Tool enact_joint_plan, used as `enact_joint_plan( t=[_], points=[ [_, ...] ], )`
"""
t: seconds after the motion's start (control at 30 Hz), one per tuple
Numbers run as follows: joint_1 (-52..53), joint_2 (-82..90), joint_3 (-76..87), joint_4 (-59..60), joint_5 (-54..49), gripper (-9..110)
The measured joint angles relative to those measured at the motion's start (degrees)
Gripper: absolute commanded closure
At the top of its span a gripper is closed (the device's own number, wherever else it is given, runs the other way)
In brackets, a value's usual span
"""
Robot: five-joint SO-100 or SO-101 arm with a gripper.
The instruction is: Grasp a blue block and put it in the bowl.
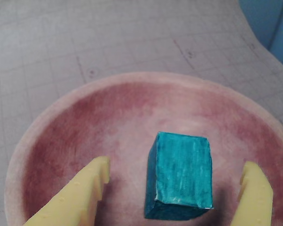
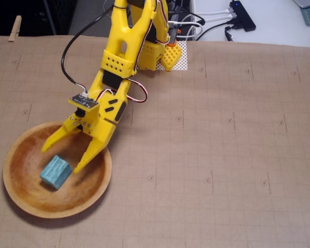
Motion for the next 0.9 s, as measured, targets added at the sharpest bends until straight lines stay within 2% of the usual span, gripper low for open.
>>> enact_joint_plan(
  t=[0.57, 0.77, 0.9],
  points=[
    [-0.6, 0.2, 0.3, 0.0, 0.0, 66],
    [-0.7, 7.1, 4.8, 0.2, 0.0, 66],
    [-0.7, 13.1, 6.7, 4.3, 0.3, 66]
  ],
)
